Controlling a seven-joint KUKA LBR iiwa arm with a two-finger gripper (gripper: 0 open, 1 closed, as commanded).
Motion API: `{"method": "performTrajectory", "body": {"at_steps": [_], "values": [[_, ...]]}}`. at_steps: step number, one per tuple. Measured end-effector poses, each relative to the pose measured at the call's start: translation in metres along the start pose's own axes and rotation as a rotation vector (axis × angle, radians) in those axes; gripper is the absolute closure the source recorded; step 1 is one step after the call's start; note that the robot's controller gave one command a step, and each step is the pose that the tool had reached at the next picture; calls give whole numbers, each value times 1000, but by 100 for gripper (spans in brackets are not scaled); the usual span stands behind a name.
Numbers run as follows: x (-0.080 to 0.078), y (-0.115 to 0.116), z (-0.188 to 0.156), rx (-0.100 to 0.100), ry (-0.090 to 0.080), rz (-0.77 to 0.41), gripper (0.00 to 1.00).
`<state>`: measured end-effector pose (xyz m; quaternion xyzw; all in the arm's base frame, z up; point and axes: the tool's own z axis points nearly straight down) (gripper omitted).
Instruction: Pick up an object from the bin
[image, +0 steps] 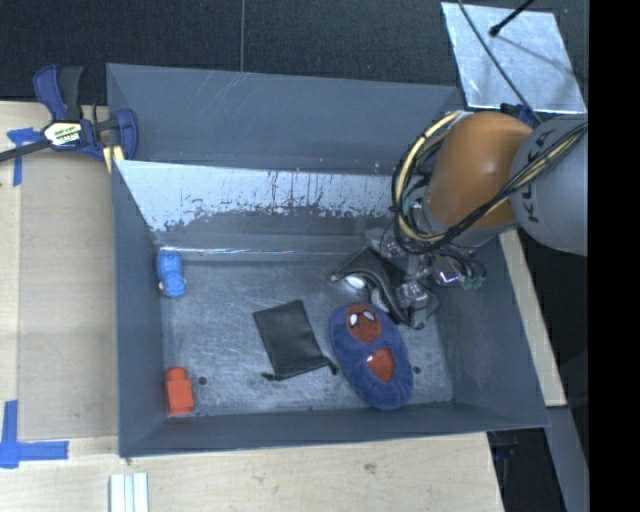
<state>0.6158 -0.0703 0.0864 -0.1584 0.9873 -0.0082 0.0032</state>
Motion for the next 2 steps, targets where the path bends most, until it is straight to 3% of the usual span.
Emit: {"method": "performTrajectory", "body": {"at_steps": [1, 2], "values": [[21, 37, 7, -11, -8, 411, 0], [28, 51, 9, -13, -15, 669, 0]]}}
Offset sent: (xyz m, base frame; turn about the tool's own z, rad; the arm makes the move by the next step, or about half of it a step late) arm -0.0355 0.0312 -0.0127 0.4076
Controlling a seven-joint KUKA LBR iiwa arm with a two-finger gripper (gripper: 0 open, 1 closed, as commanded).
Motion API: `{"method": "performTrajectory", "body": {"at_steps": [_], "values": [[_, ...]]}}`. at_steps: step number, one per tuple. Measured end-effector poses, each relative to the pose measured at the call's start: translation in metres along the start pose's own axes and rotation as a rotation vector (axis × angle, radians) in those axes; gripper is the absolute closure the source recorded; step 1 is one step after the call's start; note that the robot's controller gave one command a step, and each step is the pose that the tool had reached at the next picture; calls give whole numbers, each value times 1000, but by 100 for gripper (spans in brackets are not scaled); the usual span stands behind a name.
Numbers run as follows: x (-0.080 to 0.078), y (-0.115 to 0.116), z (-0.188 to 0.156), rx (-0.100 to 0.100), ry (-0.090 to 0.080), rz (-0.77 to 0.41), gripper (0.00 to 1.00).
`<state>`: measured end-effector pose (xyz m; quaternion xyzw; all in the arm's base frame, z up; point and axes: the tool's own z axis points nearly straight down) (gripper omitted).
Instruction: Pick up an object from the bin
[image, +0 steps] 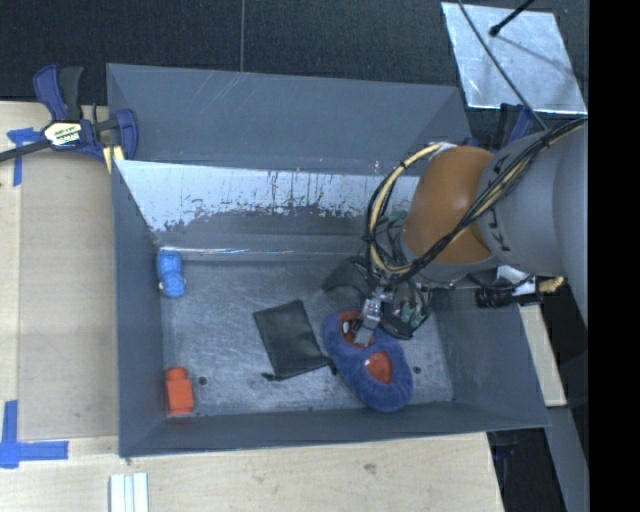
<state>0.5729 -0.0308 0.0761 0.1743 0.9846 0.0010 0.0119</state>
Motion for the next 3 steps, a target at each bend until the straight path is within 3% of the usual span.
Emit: {"method": "performTrajectory", "body": {"at_steps": [1, 2, 3], "values": [[-1, 0, -2, 0, -4, -2, 100], [-17, -7, -118, 6, 17, 37, 100], [-36, -3, -256, 6, 17, 66, 100]]}}
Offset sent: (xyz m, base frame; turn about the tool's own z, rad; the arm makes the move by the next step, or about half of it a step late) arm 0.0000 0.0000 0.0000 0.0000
